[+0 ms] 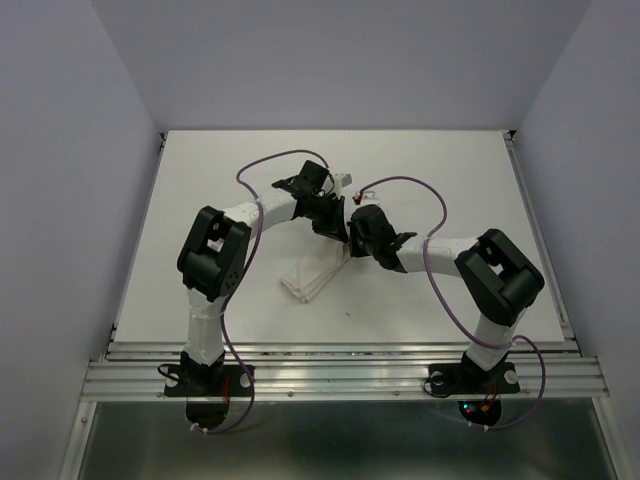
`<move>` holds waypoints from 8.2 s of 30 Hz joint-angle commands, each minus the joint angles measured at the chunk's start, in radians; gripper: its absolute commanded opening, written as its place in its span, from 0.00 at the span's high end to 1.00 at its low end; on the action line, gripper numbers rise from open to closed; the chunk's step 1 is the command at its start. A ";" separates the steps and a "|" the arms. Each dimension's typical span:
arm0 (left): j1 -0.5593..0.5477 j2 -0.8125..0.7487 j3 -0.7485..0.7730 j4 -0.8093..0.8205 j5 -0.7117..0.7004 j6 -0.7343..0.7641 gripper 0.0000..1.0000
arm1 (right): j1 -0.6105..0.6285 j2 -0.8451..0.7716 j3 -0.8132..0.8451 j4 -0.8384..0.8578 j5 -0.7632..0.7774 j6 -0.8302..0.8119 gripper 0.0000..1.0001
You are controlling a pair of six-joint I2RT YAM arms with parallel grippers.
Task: Fold the napkin into a case and place the utensils inside
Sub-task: Stuff the top corner of the smaller-rectangle-folded napkin into the folded napkin.
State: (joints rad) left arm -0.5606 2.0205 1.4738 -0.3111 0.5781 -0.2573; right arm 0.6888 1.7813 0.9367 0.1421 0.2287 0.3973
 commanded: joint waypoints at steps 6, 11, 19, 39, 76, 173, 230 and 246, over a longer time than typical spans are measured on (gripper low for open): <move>0.013 -0.068 -0.033 -0.066 0.028 0.087 1.00 | -0.014 -0.022 0.002 0.094 -0.045 0.110 0.99; 0.014 -0.055 -0.018 -0.106 0.000 0.119 1.00 | -0.023 -0.031 -0.012 0.112 -0.072 0.143 0.99; 0.018 -0.023 0.003 -0.151 -0.027 0.147 1.00 | -0.032 -0.049 -0.027 0.126 -0.078 0.163 0.99; 0.018 0.015 0.013 -0.197 -0.095 0.170 1.00 | -0.032 -0.086 -0.047 0.171 -0.115 0.187 0.99; -0.024 0.069 0.080 -0.138 -0.021 0.056 1.00 | -0.032 -0.106 -0.050 0.209 -0.204 0.181 0.99; 0.054 -0.180 -0.161 -0.039 -0.057 0.081 1.00 | -0.032 -0.095 -0.047 0.186 -0.198 0.199 0.99; 0.013 -0.061 -0.164 0.402 0.015 -0.277 1.00 | -0.032 -0.049 -0.062 0.110 -0.233 0.222 0.99; 0.014 -0.108 -0.126 0.204 0.075 -0.160 1.00 | -0.041 -0.039 -0.058 0.085 -0.172 0.222 0.99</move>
State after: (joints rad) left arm -0.5362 2.0033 1.3090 -0.0933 0.5842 -0.4469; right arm 0.6464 1.7191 0.8799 0.2249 0.0559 0.6067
